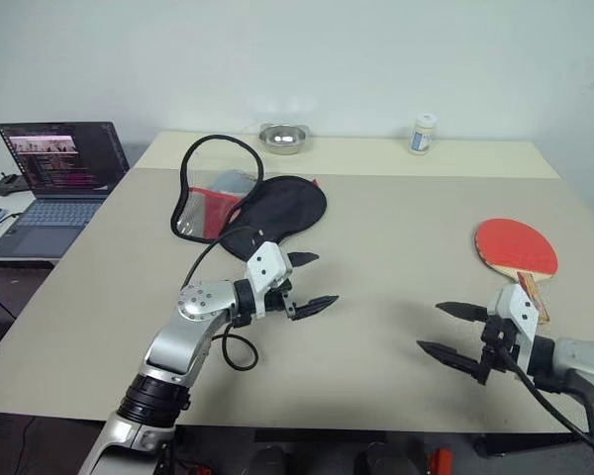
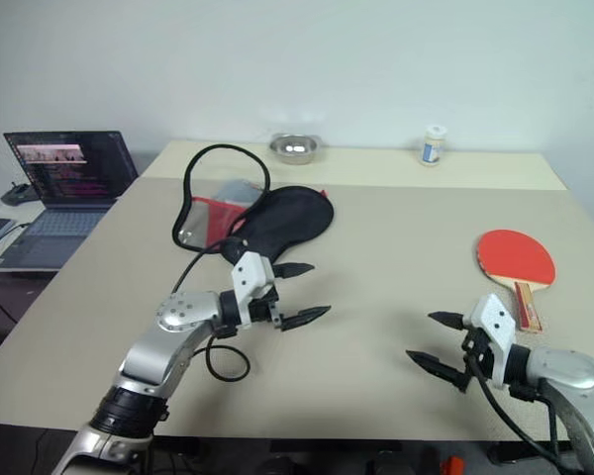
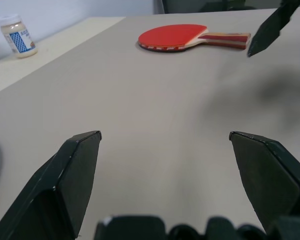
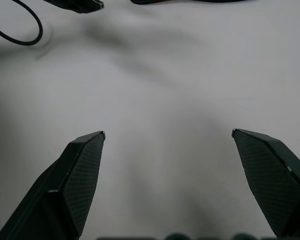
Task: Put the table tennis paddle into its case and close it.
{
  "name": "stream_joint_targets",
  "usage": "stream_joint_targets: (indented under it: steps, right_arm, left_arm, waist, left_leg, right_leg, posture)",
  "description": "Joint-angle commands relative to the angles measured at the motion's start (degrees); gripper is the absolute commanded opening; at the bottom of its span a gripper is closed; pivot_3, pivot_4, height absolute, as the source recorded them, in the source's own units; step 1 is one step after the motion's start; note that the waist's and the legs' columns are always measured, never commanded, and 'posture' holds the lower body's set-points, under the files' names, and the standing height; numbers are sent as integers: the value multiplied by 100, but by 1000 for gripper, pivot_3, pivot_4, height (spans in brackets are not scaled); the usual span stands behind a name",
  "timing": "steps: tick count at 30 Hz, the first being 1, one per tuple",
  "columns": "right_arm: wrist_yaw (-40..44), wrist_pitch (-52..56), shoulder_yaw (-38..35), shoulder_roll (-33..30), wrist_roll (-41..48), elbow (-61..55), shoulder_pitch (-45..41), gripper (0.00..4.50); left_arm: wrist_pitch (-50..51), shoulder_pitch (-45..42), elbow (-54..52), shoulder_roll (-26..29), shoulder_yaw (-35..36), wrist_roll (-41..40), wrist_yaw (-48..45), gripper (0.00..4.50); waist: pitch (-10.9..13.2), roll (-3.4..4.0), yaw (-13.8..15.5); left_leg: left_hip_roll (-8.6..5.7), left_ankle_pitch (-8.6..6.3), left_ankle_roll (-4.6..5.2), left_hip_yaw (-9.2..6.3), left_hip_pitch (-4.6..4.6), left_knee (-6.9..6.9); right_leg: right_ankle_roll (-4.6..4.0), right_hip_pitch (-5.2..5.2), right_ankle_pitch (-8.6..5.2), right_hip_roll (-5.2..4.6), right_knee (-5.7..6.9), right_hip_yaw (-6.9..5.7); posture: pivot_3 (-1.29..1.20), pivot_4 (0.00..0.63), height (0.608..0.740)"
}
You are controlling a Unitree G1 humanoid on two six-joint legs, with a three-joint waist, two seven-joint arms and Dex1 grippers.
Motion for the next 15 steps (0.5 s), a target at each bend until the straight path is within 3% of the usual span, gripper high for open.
stream_joint_targets:
  steps: [1, 6, 15]
  right_arm:
    - [65, 66, -412, -249, 80, -231, 152, 4478]
    - [-53, 197, -378, -282, 194, -384, 81, 4478]
    - [-170, 400, -45, -187, 280, -524, -313, 4478]
  left_arm:
    - [-257, -85, 213, -26, 135, 32, 6, 4500]
    - [-497, -76, 470, -157, 266, -3, 137, 4500]
    - [-859, -60, 943, 115, 560, -103, -243, 4500]
  waist:
    - [0, -1, 2]
    - [-1, -3, 1]
    - [-1, -3, -5]
  left_leg:
    - [-1, 0, 0, 1, 0, 3]
    - [-1, 6, 3, 1, 3, 5]
    - [0, 8, 2, 0, 3, 4]
  right_leg:
    - [2, 2, 1, -1, -1, 0]
    - [5, 5, 3, -2, -1, 1]
    - [3, 3, 4, 0, -1, 0]
  posture:
    - [0, 150, 740]
    - [0, 150, 740]
    - [0, 150, 740]
